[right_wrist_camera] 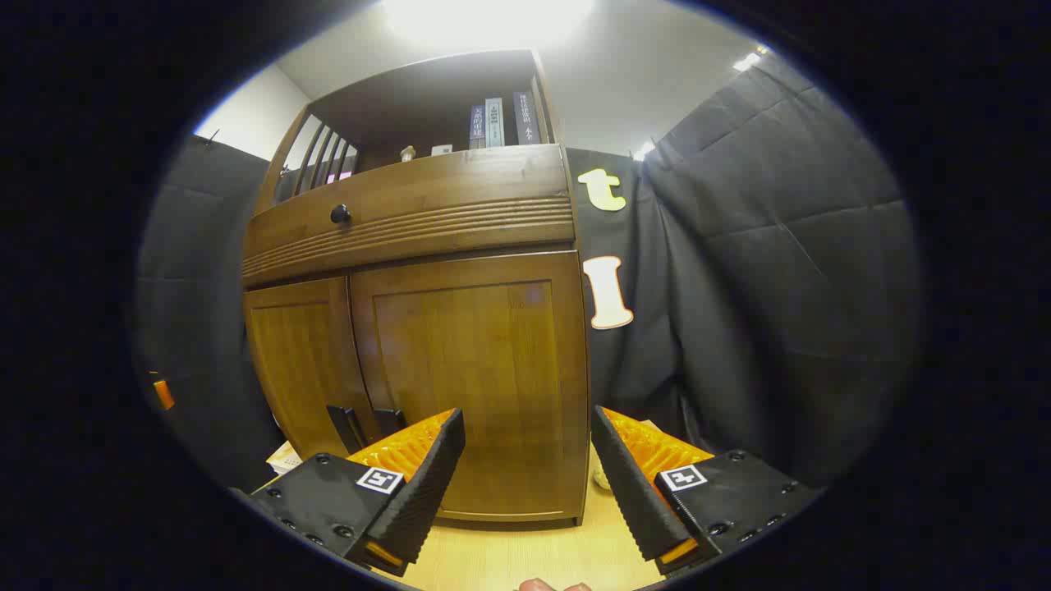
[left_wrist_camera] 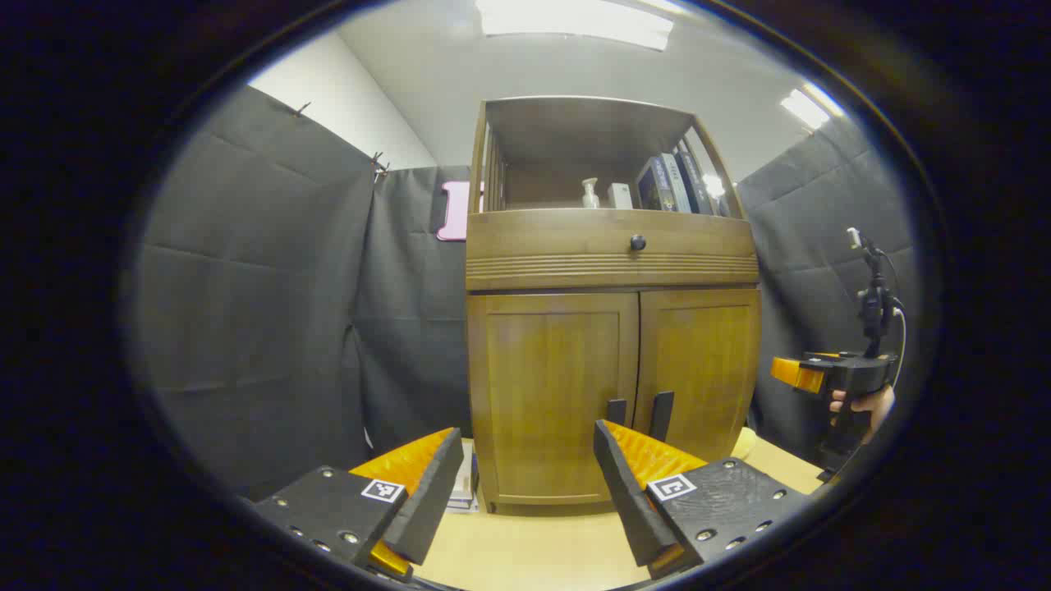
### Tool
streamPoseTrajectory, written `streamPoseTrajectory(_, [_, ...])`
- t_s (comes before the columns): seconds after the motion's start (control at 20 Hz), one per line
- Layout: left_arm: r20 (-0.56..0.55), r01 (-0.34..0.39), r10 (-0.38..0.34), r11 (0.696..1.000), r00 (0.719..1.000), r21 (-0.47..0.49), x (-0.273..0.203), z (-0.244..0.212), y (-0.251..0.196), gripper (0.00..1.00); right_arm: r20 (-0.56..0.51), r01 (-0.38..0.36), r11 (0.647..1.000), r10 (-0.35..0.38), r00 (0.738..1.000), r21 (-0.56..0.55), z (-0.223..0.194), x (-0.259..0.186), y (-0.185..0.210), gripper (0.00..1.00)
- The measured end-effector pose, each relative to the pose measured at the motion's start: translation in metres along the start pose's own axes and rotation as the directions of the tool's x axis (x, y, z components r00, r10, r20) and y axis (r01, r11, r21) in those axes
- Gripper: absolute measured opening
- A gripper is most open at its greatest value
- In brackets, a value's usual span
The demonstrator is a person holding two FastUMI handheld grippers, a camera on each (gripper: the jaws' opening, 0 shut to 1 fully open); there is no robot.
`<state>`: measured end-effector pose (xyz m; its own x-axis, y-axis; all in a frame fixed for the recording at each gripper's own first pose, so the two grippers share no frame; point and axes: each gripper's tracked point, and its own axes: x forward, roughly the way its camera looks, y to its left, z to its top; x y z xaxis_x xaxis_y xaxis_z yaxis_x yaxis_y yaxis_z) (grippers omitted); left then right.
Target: Open the right door of the double-door shoe cabinet with the right hand, and open the left door with the left hand.
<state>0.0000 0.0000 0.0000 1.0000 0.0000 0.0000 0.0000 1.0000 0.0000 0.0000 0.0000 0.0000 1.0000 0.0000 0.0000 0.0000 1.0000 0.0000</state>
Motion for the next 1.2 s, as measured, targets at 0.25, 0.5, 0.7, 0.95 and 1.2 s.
streamPoseTrajectory(0.25, [-0.020,-0.044,0.042,0.997,0.999,-0.059,-0.003,-0.009,-0.027,0.93,-0.027,-0.052,0.999,0.051,0.998,-0.017,-0.015,0.007,-0.016,0.92])
streamPoseTrajectory(0.5, [-0.046,-0.079,0.076,0.994,0.996,-0.072,-0.008,-0.019,-0.052,0.92,-0.065,-0.073,0.996,0.069,0.995,-0.048,-0.034,0.009,-0.035,0.92])
streamPoseTrajectory(0.7, [-0.065,-0.110,0.109,0.994,0.992,-0.013,-0.005,-0.025,-0.047,0.92,-0.079,-0.071,0.996,0.068,0.995,-0.045,-0.042,0.004,-0.029,0.92])
streamPoseTrajectory(0.95, [-0.065,-0.122,0.118,0.991,0.991,-0.062,-0.008,-0.022,-0.037,0.93,-0.081,-0.086,0.996,0.084,0.993,-0.030,-0.036,0.006,0.000,0.92])
streamPoseTrajectory(1.2, [-0.076,-0.186,0.182,0.982,0.980,-0.042,-0.022,-0.035,0.018,0.92,-0.060,-0.080,0.997,0.079,0.995,-0.013,-0.022,0.016,0.027,0.92])
